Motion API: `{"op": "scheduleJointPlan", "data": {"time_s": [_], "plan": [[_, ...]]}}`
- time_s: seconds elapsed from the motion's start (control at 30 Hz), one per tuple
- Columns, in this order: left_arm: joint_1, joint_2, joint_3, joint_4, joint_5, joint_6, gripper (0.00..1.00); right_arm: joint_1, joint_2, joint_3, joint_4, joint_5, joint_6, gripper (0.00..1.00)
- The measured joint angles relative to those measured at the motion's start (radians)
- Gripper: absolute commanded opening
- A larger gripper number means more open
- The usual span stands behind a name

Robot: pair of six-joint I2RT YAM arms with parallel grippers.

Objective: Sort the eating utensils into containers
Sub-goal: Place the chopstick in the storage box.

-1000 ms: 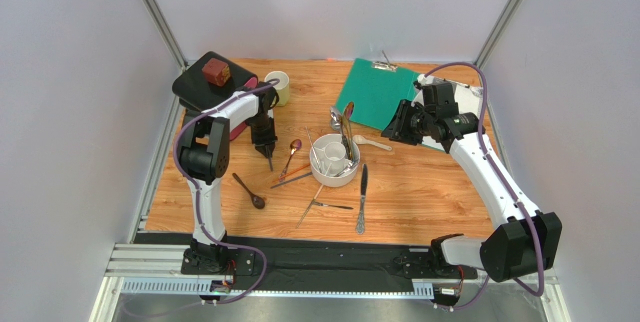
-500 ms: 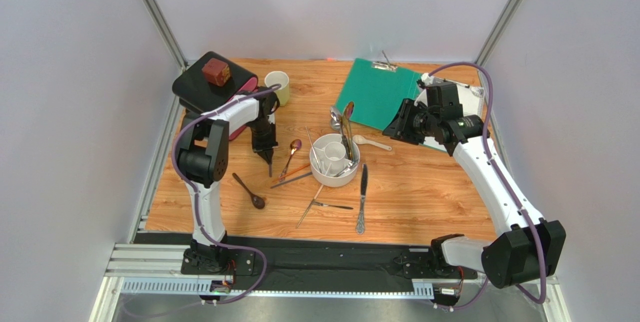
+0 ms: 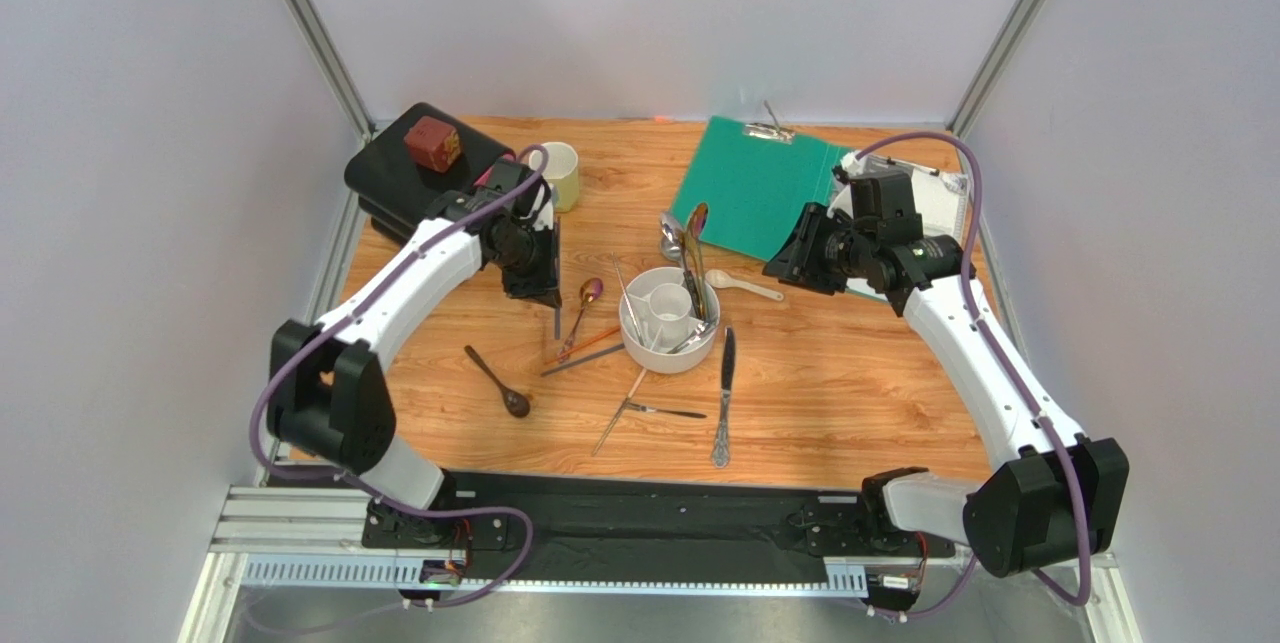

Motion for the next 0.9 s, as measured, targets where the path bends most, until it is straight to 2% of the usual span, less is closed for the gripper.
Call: {"op": "scheduleJointPlan", "data": {"time_s": [0.17, 0.37, 0.47, 0.6, 0.7, 0.9], "plan": [[-0.04, -0.18, -0.067, 0.071, 0.002, -0.076, 0.0, -0.001, 0.0, 0.0, 0.008, -0.005, 0.004, 0.36], [-0.19, -0.347, -0.206, 0.282, -0.045, -0.199, 0.0, -0.002, 0.014, 0.0, 0.041, -0.018, 0.016, 0.36], [-0.284, -0.349, -0.258, 0.425, -0.111, -0.24, 0.0, -0.002, 0.023, -0.002, 0.054, -0.031, 0.02, 0.36], [-0.356, -0.307, -0.284, 0.565, -0.219, -0.278, 0.0, -0.002, 0.023, -0.017, 0.055, -0.041, 0.02, 0.36], [-0.38, -0.257, -0.294, 0.666, -0.31, -0.289, 0.0, -0.002, 0.015, -0.037, 0.052, -0.045, 0.02, 0.35], [-0.389, -0.191, -0.311, 0.754, -0.445, -0.3, 0.0, 0.011, -0.028, -0.092, 0.045, -0.05, 0.02, 0.35]]}}
